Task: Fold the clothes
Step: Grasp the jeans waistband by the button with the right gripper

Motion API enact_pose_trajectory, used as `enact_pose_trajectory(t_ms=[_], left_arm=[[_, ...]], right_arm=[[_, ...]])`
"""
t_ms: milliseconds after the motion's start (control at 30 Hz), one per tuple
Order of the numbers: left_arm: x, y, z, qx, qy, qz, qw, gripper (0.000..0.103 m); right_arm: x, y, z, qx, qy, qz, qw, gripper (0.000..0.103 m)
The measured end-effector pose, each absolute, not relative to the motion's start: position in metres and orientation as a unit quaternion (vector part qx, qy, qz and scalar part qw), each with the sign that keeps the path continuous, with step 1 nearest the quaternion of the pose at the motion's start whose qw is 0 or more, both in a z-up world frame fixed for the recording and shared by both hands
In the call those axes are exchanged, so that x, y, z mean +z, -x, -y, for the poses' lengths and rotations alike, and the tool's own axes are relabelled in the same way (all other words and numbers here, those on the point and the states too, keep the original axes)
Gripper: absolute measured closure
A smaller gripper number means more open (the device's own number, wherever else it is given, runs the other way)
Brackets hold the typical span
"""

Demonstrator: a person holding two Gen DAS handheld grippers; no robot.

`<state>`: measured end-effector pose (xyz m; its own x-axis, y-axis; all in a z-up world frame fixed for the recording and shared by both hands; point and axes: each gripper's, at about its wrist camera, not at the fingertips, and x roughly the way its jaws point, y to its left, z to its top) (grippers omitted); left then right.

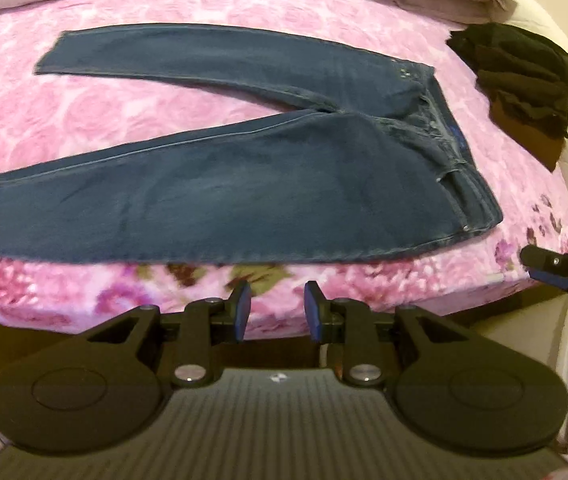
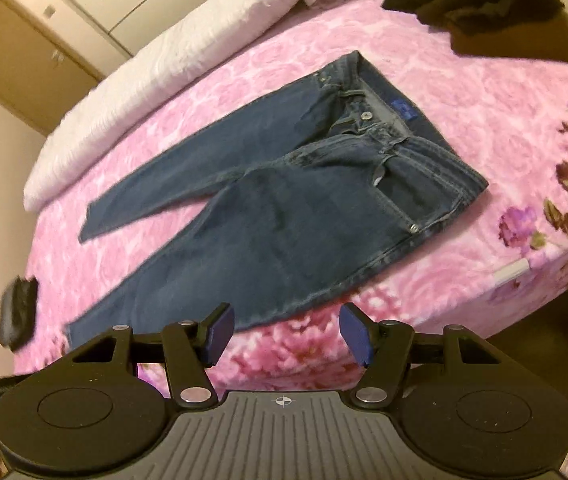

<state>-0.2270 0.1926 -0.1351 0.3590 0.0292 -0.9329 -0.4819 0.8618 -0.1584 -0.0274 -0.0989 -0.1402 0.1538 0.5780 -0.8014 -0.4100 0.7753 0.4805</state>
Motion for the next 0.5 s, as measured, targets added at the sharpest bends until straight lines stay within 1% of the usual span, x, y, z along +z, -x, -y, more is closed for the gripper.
enact_pose_trajectory(t_ms=[167, 367, 400, 433, 500], left_arm=[[-0.168, 0.153, -0.177, 0.175, 0.231, -0.544, 0.787, 0.078], [-0.219, 0.054, -0.154, 0.198, 0.281, -0.551, 0.76, 0.078], [-0.225, 0.042, -0.15, 0.197, 0.285, -0.55, 0.76, 0.078], [-0.231, 0.029, -0.147, 0.196, 0.29, -0.548, 0.76, 0.078], [-0.241, 0.009, -0.14, 0.196, 0.294, -0.546, 0.76, 0.078]], right_arm=[[-0.165, -0.055, 0.104, 0.353, -0.065, -0.559, 0.747, 0.04], [-0.224, -0.184, 0.087, 0.395, -0.035, -0.574, 0.717, 0.041], [-0.236, -0.203, 0.085, 0.395, -0.034, -0.578, 0.713, 0.041], [-0.249, -0.22, 0.083, 0.395, -0.036, -0.586, 0.706, 0.044], [-0.277, -0.244, 0.081, 0.395, -0.039, -0.601, 0.693, 0.045]])
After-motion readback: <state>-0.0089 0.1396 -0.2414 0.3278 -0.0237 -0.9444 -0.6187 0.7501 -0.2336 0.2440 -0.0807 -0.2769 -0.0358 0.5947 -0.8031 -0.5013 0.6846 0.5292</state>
